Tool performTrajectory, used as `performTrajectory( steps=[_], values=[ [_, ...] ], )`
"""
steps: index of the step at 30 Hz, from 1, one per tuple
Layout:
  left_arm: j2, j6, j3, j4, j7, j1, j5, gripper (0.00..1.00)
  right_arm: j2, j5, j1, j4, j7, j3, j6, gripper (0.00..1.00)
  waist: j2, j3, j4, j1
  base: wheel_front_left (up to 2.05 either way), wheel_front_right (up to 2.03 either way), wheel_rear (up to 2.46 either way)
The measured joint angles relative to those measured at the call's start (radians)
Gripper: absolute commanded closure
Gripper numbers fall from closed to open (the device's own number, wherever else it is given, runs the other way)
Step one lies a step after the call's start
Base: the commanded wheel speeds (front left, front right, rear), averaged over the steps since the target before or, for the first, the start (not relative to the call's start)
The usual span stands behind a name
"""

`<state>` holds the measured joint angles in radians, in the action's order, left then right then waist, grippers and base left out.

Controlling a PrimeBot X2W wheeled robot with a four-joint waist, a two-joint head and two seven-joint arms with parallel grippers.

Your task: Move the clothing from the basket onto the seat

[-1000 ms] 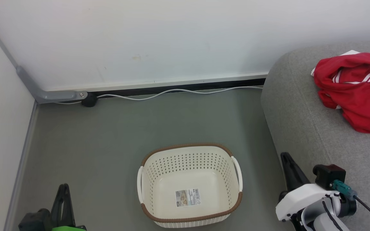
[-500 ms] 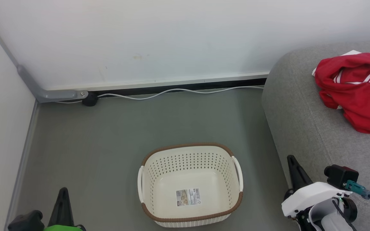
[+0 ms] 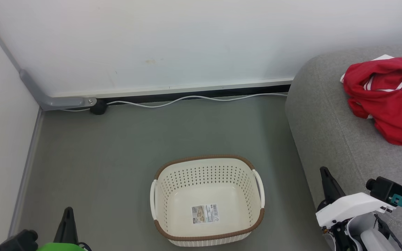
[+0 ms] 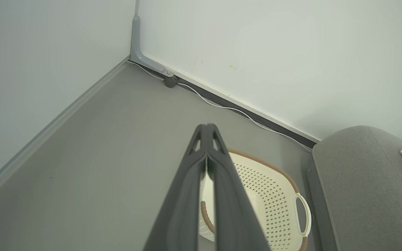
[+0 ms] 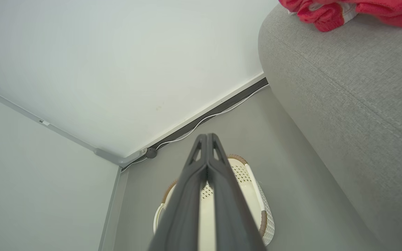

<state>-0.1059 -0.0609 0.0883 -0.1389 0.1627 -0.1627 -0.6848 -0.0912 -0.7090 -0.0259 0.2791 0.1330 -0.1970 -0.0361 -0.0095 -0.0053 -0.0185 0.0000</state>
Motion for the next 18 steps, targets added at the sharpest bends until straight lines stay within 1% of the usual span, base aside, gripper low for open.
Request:
performTrajectory(
  steps=[7,18],
  values=[
    [0.003,0.017,-0.014,-0.011,-0.028,0.028,-0.083,1.0,0.005,-0.087,0.006,0.0,-0.02,0.029,0.011,1.0,0.0,0.001,0.002,0.0,0.0,0.0,0.0],
    [0.009,0.039,-0.034,-0.03,-0.064,0.054,-0.228,1.0,0.011,-0.219,0.019,0.0,-0.059,0.076,0.037,1.0,0.0,0.002,0.004,0.0,0.0,0.0,0.0]
  ],
)
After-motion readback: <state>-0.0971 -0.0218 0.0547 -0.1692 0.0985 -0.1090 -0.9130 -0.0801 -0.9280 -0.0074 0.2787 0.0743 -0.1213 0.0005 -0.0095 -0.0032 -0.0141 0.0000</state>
